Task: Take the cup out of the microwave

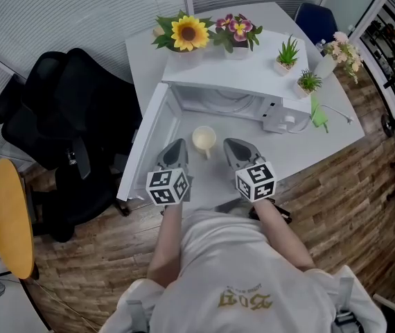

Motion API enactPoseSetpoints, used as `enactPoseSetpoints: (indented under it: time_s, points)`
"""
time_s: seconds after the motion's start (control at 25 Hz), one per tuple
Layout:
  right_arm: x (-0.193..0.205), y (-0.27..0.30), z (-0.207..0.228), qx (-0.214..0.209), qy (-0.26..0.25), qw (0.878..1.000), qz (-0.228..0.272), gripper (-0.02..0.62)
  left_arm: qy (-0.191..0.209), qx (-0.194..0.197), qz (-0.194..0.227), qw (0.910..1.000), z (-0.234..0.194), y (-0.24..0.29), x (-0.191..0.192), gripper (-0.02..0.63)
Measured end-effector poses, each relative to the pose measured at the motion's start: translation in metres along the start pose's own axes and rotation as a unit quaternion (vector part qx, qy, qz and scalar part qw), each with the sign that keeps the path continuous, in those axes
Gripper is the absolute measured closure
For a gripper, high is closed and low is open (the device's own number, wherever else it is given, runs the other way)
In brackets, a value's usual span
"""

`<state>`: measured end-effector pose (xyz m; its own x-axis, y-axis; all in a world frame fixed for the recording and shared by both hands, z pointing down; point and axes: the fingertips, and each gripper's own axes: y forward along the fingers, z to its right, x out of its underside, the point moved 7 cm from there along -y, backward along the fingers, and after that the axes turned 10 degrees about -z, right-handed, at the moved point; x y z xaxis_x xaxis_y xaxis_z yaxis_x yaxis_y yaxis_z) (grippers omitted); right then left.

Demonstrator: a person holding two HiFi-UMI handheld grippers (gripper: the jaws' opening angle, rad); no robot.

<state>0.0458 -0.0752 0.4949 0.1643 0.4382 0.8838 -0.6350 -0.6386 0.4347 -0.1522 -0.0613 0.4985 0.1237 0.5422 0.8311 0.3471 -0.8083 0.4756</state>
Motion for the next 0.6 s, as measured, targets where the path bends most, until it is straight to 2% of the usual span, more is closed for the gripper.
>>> enactPoseSetpoints:
  time_s: [0.6]
  points:
    - [0.0082,-0.0066,0.0073,0.002,0.009,1.000,-0.012,0.584,-0.001,0.003,-0.002,1.0000,0.0093,0.0021,0.0024,0.592]
